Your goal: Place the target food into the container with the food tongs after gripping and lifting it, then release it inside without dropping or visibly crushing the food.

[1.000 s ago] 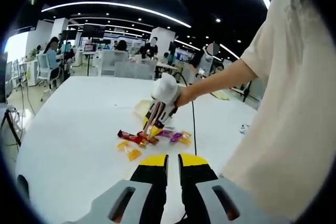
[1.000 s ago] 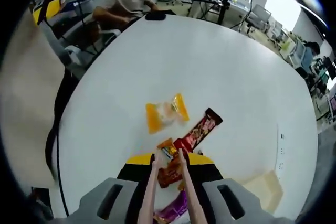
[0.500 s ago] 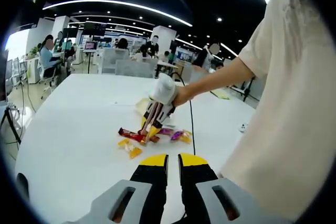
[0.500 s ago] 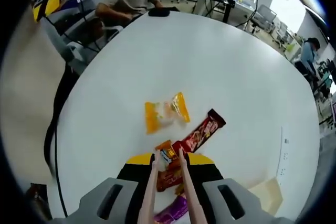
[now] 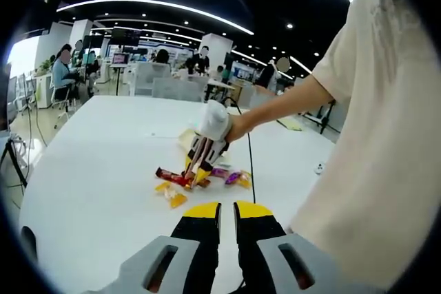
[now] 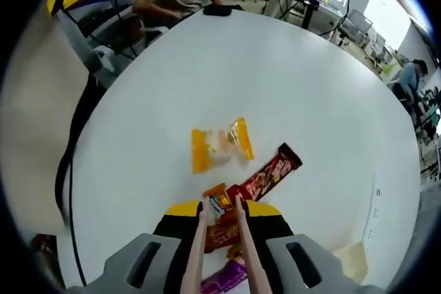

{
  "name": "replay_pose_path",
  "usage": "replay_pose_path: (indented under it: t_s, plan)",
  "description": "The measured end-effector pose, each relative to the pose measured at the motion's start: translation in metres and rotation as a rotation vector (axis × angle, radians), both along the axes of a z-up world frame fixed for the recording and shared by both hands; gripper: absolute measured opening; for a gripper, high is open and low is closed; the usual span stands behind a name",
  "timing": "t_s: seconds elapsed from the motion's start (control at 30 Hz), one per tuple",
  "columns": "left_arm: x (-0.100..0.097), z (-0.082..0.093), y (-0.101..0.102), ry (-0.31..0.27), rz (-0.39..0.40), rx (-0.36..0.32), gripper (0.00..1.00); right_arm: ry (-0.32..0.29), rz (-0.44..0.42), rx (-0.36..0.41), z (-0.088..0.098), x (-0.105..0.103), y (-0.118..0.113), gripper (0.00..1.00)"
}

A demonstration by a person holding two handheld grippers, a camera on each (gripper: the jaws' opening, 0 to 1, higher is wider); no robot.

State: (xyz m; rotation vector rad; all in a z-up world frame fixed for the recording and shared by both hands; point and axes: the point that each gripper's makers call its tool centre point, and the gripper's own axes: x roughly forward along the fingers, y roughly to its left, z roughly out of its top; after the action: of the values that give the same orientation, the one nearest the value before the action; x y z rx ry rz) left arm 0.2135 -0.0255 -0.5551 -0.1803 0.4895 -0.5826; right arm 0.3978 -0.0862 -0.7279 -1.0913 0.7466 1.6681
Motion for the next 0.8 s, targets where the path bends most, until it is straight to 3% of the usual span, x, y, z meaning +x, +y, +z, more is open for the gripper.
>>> replay_pose_path:
  t_s: [0.47,0.63,0.8]
  plan:
    - [0.000,-0.002,0.001,0.008,0.011,-0.005,0.05,-0.031,0.095,-0.011,-0.004,-0.003,0.004,0.23]
    - [0.000,-0.003,0.001,0.010,0.018,-0.008,0.05,-0.081,0.217,-0.068,-0.012,-0.004,0.000,0.23]
    - [0.000,-0.004,0.002,0.013,0.024,-0.011,0.05,-0.084,0.245,-0.080,-0.018,-0.005,0.000,0.23]
